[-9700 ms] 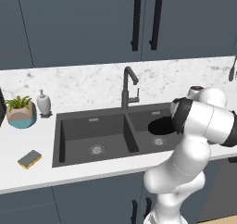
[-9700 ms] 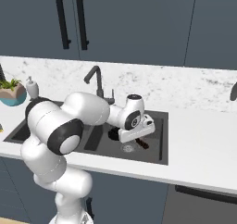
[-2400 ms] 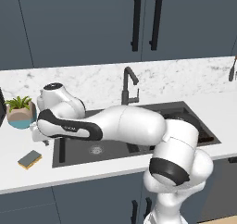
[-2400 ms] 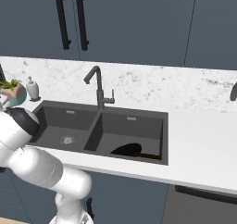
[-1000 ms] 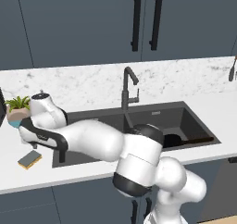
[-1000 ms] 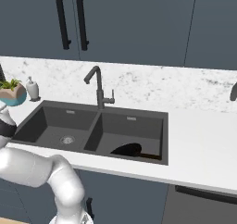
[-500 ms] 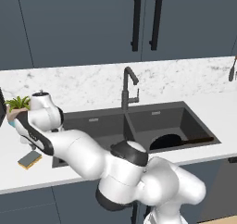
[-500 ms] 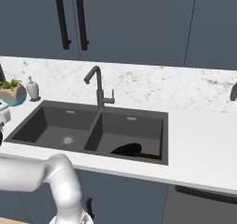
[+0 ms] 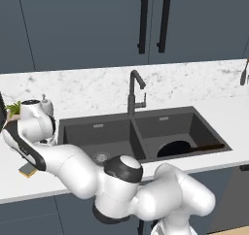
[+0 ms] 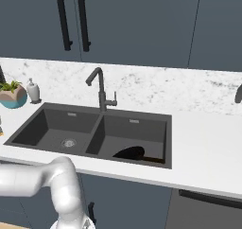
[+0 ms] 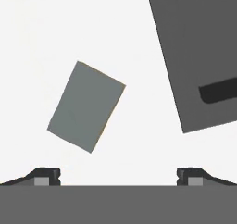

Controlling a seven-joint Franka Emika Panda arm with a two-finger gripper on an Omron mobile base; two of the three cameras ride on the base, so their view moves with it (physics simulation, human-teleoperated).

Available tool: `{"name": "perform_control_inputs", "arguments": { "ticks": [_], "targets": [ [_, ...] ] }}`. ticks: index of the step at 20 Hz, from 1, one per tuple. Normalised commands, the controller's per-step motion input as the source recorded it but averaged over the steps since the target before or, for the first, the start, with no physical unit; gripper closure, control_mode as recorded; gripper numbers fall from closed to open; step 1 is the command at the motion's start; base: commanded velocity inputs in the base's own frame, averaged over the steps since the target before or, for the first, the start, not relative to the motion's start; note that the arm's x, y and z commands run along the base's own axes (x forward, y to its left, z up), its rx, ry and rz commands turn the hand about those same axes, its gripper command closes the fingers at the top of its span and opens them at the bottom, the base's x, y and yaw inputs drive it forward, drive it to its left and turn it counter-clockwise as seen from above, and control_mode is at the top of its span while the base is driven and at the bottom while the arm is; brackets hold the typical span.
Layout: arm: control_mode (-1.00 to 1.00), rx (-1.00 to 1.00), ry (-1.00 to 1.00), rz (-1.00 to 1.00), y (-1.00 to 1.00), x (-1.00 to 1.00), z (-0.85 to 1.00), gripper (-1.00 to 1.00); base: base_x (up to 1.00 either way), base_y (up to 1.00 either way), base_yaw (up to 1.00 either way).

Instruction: Pick the pan and sponge and place them into the sink. Then turn on the water.

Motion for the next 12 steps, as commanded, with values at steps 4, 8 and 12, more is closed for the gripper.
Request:
{"name": "perform_control_inputs", "arguments": {
  "ticks": [4, 8, 12],
  "targets": [
    [-1.00, 0.00, 0.00, -0.17, 0.27, 0.04, -0.23, -1.00, 0.00, 0.00, 0.00],
    [-1.00, 0.00, 0.00, -0.17, 0.21, 0.05, -0.31, -1.00, 0.00, 0.00, 0.00],
    [-1.00, 0.00, 0.00, -0.17, 0.20, 0.04, -0.26, -1.00, 0.00, 0.00, 0.00]
  ]
}}
